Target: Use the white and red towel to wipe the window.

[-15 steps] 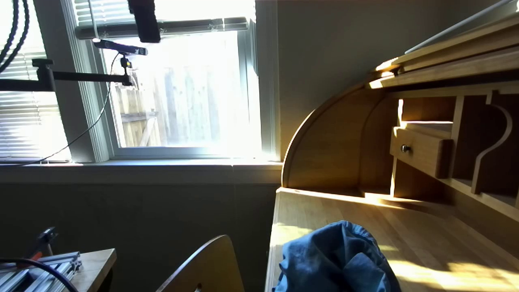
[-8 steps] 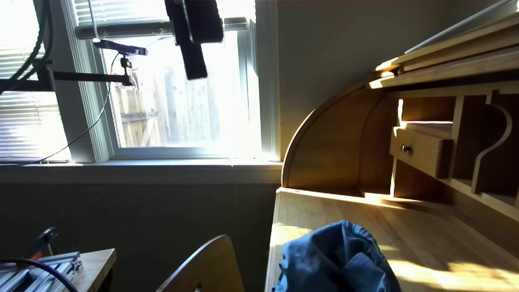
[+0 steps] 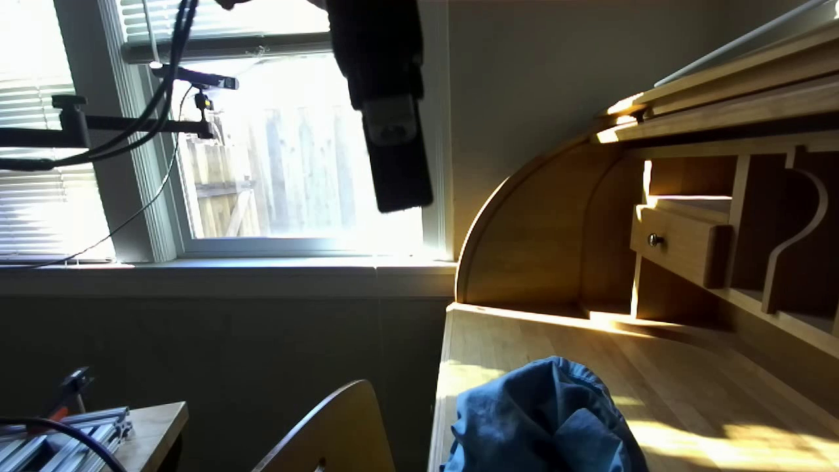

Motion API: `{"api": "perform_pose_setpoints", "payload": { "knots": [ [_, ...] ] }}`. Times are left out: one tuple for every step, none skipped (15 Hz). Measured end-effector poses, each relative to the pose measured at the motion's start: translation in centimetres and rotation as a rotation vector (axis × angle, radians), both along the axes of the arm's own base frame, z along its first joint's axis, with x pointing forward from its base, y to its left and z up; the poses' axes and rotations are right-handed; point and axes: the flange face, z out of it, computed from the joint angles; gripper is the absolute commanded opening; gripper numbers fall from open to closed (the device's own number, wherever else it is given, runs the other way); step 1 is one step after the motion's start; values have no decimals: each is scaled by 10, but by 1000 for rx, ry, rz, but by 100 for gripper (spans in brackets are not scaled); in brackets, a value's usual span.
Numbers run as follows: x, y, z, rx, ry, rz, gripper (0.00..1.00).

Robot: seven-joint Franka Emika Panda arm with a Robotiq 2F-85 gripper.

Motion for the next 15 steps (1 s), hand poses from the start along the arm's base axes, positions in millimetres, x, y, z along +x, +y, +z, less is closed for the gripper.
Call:
{"api": "perform_pose_setpoints", "payload": {
  "knots": [
    [4,1,-5,7,-6,-51,100],
    [8,1,-11,13,-16,-100,100],
    [13,1,-16,20,-29,-151,100],
    [17,-1,-22,32,-42,-200,100],
    [21,-4,-28,44,-55,-248,100],
    [24,-7,-34,57,-69,-294,100],
    [28,-12,-39,71,-82,-342,100],
    [31,-18,-46,88,-95,-389,100],
    [34,-23,-52,106,-105,-436,100],
    [37,-29,-58,122,-115,-478,100],
    [40,-35,-63,138,-124,-517,100],
    [43,-40,-68,149,-134,-553,100],
    [46,-45,-72,155,-143,-585,100],
    [49,-51,-76,158,-149,-616,100],
    [52,-56,-80,160,-153,-654,100]
  ]
}}
